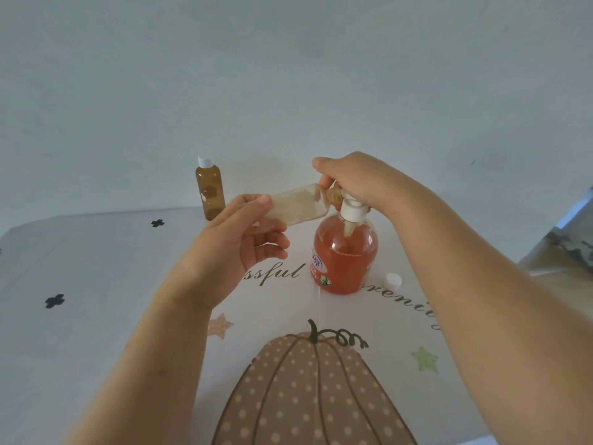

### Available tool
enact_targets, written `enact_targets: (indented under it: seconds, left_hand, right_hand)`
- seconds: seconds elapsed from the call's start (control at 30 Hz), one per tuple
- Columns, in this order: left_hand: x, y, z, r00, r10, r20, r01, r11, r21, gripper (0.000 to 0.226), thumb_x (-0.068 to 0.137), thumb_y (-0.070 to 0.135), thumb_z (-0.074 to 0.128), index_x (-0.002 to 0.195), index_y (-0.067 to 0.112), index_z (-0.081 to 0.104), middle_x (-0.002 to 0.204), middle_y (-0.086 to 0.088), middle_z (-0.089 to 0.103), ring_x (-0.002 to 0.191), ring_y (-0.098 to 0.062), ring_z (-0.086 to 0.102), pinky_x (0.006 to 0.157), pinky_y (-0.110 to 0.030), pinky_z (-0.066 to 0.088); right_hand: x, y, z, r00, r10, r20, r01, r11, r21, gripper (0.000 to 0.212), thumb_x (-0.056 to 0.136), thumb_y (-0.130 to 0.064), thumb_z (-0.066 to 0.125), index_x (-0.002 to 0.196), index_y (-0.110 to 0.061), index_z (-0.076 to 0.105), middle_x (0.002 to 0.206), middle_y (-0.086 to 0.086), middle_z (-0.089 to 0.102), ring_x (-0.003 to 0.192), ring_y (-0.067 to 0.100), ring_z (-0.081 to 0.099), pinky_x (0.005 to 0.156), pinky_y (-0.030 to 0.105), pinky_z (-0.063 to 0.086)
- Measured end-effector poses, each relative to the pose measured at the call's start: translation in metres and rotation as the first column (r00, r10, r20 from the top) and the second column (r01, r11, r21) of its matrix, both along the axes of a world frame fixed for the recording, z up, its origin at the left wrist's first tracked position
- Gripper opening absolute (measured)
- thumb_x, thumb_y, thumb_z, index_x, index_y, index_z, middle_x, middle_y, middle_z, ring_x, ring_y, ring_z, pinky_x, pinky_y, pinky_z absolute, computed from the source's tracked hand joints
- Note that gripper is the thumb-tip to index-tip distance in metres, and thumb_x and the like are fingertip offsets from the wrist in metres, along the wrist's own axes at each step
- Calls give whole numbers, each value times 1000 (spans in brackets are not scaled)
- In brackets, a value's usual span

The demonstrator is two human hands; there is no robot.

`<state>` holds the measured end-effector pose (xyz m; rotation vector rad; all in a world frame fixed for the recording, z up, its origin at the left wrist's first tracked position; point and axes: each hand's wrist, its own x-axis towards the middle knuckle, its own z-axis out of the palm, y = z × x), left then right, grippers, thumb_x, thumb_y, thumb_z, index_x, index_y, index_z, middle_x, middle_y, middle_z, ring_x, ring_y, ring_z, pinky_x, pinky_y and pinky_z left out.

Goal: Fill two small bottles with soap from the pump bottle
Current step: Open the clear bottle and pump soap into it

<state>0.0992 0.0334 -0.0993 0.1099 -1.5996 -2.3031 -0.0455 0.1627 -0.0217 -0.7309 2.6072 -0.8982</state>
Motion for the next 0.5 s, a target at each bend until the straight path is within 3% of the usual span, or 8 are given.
enact_targets:
  seconds: [0.17, 0.27, 0.33, 0.4, 0.5]
  left_hand:
    - [0, 3, 1, 1000, -11, -13, 11, 1000, 18, 33, 89, 29, 58, 109, 3, 55, 83, -14, 61, 67, -25, 61, 60, -33, 54]
    - [1, 3, 2, 999, -27, -21, 27, 1000, 10, 33, 89, 30, 57, 110, 4, 55, 84, -13, 60, 69, -24, 61, 61, -33, 54]
    - [2, 4, 3, 999, -38, -23, 38, 999, 9, 29, 90, 30, 57, 104, 6, 55, 84, -12, 60, 69, -25, 61, 61, -33, 54]
    - [3, 4, 3, 999, -36, -20, 36, 999, 7, 28, 89, 31, 57, 102, 6, 55, 83, -12, 61, 69, -25, 61, 62, -33, 55]
    - [2, 6, 3, 999, -34, -15, 34, 999, -3, 33, 89, 31, 57, 108, 5, 55, 84, -12, 62, 70, -24, 62, 62, -33, 55]
  right_hand:
    - [2, 0, 7, 1000, -7, -7, 7, 1000, 2, 49, 104, -48, 40, 99, -12, 72, 67, 0, 57, 69, 22, 60, 57, 29, 40]
    - [4, -2, 15, 1000, -1, -17, 2, 998, 56, 51, 104, -49, 40, 109, -8, 70, 78, 5, 63, 65, 22, 59, 56, 28, 41]
    - [5, -3, 19, 1000, 3, -16, -2, 996, 87, 50, 104, -49, 41, 114, -7, 66, 87, 10, 64, 74, 27, 62, 57, 29, 44]
    - [5, -3, 20, 1000, 7, -14, -6, 995, 101, 47, 105, -48, 40, 115, -8, 62, 90, 12, 65, 79, 29, 63, 59, 29, 46]
    - [4, 1, 19, 999, 37, 14, -38, 995, 87, 46, 105, -48, 40, 107, -10, 64, 78, 6, 63, 65, 21, 57, 58, 29, 44]
